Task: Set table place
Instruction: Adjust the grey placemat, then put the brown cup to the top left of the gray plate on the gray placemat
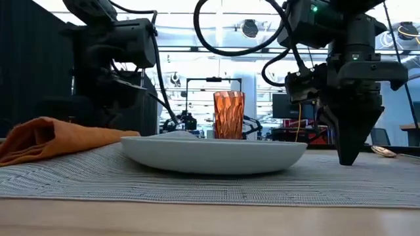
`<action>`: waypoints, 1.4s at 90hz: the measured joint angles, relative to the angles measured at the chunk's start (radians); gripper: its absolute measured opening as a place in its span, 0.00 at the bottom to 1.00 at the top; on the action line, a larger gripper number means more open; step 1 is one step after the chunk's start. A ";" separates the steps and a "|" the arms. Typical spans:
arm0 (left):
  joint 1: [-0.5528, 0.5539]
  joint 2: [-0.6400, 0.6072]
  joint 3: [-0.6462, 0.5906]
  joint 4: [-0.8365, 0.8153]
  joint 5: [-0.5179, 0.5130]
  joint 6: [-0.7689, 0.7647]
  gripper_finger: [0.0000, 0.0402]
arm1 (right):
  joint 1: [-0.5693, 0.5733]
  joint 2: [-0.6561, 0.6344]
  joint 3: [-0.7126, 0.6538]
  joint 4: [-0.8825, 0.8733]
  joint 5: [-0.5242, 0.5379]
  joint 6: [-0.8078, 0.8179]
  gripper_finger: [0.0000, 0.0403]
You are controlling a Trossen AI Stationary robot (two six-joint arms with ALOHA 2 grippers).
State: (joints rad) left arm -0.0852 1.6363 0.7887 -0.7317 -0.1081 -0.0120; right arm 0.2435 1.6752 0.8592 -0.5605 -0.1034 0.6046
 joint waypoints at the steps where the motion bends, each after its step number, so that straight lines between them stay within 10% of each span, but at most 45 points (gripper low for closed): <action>1: -0.001 0.000 0.000 -0.001 0.000 -0.003 0.01 | 0.001 0.000 0.000 0.000 0.001 0.003 0.00; 54: -0.037 -0.003 0.001 -0.060 -0.001 -0.036 0.01 | 0.039 -0.048 -0.007 -0.013 0.009 0.064 0.00; 92: -0.008 -0.120 0.079 -0.177 -0.082 -0.009 0.01 | -0.079 -0.364 0.017 -0.021 0.051 -0.014 0.00; 126: 0.092 -0.213 0.148 -0.403 -0.234 -0.017 0.01 | -0.311 -0.328 0.512 -0.371 0.044 -0.390 0.05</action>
State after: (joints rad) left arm 0.0067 1.4229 0.9372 -1.1352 -0.3417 -0.0289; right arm -0.0677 1.3471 1.3714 -0.9318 -0.0597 0.2149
